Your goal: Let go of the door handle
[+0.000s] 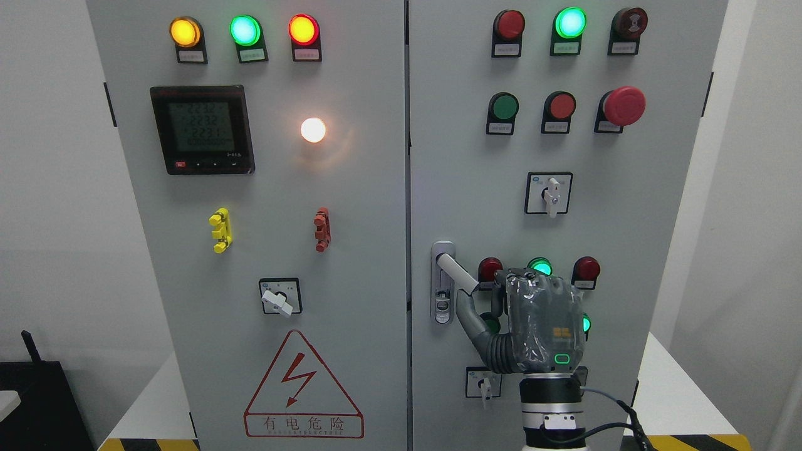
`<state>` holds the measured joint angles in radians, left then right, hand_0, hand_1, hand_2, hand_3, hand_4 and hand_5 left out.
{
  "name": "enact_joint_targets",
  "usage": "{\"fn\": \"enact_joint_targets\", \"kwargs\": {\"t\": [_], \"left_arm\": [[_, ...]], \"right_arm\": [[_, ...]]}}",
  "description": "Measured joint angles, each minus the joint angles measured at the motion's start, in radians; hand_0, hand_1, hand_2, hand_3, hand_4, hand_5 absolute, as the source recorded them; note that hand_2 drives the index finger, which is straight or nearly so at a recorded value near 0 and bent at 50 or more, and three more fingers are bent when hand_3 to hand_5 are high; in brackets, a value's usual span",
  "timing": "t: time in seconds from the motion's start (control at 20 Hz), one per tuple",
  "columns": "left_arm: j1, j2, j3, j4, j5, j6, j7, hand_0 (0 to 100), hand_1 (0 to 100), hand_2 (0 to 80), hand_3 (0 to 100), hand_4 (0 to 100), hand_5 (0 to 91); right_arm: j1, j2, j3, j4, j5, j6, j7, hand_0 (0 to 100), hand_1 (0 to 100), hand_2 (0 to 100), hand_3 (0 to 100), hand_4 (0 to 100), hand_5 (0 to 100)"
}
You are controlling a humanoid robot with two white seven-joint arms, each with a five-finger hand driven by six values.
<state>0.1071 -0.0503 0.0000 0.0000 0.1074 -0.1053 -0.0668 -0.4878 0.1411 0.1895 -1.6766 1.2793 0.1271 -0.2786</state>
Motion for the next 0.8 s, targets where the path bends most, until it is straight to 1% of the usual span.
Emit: {"fn": "enact_joint_targets", "kwargs": {"t": [0.8], "left_arm": [[0.0, 0.0, 0.0, 0.0, 0.0, 0.0, 0.0, 12, 39, 0.0, 0, 0, 0.0]], "right_arm": [[-0.008, -0.001, -0.015, -0.014, -0.003, -0.002, -0.006, 42, 54, 92, 100, 94, 100]]}}
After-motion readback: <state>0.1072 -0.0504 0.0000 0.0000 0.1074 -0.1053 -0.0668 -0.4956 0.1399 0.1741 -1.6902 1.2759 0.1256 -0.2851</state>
